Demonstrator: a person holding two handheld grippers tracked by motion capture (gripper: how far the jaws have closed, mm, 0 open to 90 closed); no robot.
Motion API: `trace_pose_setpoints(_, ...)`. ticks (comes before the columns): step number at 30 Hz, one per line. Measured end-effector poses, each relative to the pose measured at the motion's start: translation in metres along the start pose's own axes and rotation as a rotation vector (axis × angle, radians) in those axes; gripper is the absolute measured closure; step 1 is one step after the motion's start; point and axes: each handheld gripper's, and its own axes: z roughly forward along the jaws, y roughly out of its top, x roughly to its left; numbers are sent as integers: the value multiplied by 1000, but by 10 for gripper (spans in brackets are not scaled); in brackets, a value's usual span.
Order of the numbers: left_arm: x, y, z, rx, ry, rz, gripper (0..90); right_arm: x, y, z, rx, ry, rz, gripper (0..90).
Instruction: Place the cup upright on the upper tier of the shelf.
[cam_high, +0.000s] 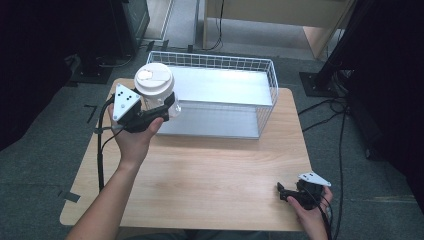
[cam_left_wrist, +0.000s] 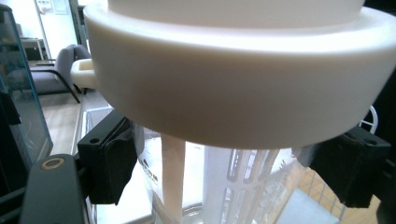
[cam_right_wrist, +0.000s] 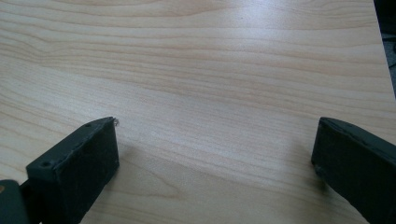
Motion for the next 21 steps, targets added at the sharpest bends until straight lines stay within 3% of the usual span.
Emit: trace_pose_setpoints(21, 5, 40, 30, -83, 40, 21, 169, 0, 0, 0, 1, 0, 0, 5)
